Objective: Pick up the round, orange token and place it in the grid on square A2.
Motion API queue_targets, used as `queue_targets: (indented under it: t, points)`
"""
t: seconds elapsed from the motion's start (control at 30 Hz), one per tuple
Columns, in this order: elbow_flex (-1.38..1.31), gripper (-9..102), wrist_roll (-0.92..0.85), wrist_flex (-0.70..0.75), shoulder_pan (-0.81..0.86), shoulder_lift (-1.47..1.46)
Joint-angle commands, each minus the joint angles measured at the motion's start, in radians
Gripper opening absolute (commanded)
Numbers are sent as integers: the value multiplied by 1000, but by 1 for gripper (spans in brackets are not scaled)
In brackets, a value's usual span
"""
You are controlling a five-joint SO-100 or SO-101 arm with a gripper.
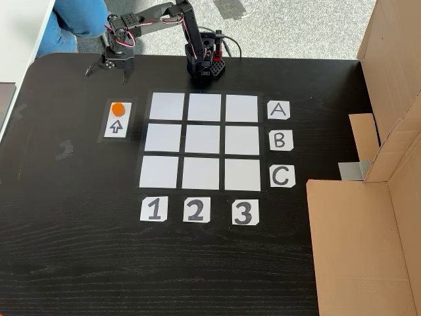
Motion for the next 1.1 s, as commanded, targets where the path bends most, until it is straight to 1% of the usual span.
queue_targets:
  t: [0.0,0.3,0.63,1.07]
  points:
    - [-34,54,23,6,-23,-11]
    - [-74,54,71,5,-57,-126]
    - [-224,54,83,3,-60,-288]
    - [-304,54,91,-2,-89,-440]
